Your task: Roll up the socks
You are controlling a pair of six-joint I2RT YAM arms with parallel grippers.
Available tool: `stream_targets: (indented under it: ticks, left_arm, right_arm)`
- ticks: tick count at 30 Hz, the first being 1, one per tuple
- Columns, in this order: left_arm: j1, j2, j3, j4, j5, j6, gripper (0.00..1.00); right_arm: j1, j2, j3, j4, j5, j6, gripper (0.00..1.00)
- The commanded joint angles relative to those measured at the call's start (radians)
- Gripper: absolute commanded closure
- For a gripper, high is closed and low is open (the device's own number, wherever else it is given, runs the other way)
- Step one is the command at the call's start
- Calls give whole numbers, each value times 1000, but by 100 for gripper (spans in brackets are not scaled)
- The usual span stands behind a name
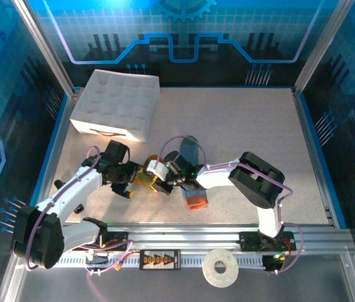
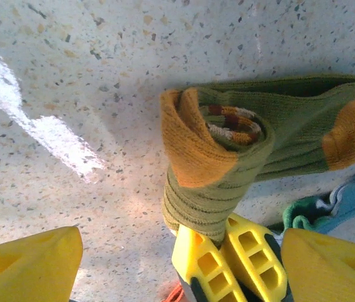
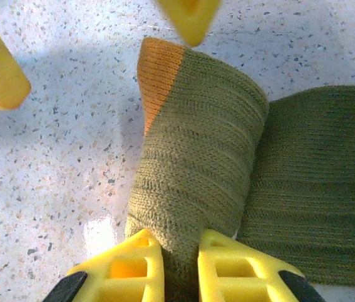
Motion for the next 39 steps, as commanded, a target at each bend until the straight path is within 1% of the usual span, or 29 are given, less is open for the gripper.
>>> stream_targets:
  ticks: [1,6,11,17,21,23,25,27,29,31,35,39]
  left_arm:
    - [7,7,-57,91,55,16,20]
    - [4,62,-74,186,67,36,23]
    - [-1,146,-76,256,49,70,29]
    - [-2,251,-94,228,16,97,46]
    - [-4,276,-104,142,-13,92,58]
    - [-7,279,-102,78,-16,87,62]
    - [-14,273,-101,17,-12,77,63]
    - [-22,248,-108,-28,-3,65,64]
    - [-28,208,-126,-64,9,44,65]
    - [-28,169,-145,-80,22,22,65]
    - [-28,124,-172,-89,35,-7,66]
    - [-27,140,-173,-83,39,-12,66]
  right_arm:
    - [-47,99,-8,-202,-53,91,92]
    - [-99,161,58,-265,-162,157,93]
    - [-140,206,82,-286,-235,217,93]
    - [-161,210,99,-313,-237,217,90]
    - [-136,141,90,-296,-220,131,84]
    - [-109,84,76,-277,-184,62,78]
    - [-79,12,33,-218,-119,-1,71]
    - [-44,-73,-46,-118,-24,-67,62]
    - [0,-162,-151,32,74,-150,53]
    - [46,-211,-206,113,152,-240,47]
    - [148,-220,-216,127,318,-394,41]
    - [207,-180,-187,148,384,-461,41]
